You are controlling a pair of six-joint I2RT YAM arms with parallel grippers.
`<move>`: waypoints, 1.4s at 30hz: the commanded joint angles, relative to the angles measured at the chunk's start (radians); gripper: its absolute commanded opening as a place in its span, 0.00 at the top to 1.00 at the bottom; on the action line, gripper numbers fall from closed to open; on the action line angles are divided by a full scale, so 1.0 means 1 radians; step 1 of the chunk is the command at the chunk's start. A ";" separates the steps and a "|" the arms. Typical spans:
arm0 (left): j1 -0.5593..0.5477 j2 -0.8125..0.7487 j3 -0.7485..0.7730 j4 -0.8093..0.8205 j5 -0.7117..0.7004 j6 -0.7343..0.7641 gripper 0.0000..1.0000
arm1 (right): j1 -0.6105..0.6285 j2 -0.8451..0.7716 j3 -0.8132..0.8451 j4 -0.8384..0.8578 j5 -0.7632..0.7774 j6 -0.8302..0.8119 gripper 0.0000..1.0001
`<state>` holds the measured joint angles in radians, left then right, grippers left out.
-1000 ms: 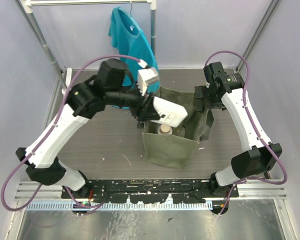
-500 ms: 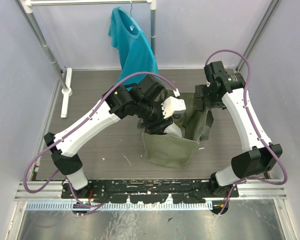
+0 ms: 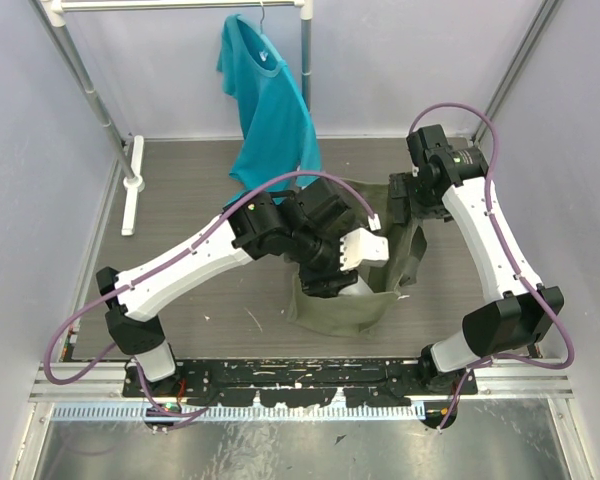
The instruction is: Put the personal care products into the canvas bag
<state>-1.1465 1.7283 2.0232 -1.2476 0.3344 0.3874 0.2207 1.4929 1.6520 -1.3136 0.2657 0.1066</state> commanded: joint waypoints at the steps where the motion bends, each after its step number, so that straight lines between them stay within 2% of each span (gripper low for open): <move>1: -0.025 -0.013 0.010 0.060 0.088 0.025 1.00 | -0.002 -0.021 -0.004 0.017 0.017 -0.007 0.00; 7: -0.027 0.014 -0.037 0.126 0.037 0.024 1.00 | -0.002 -0.037 -0.021 0.017 0.019 -0.004 0.00; 15: -0.028 0.096 -0.045 0.204 -0.139 0.052 1.00 | -0.002 -0.046 -0.032 0.017 0.018 0.003 0.00; 42: -0.027 0.156 -0.190 0.084 -0.359 0.050 1.00 | -0.013 -0.039 -0.025 0.003 0.045 0.002 0.00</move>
<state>-1.1736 1.8828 1.8435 -1.0786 0.0410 0.4404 0.2138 1.4792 1.6100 -1.3159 0.2874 0.1074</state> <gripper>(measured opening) 0.549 0.999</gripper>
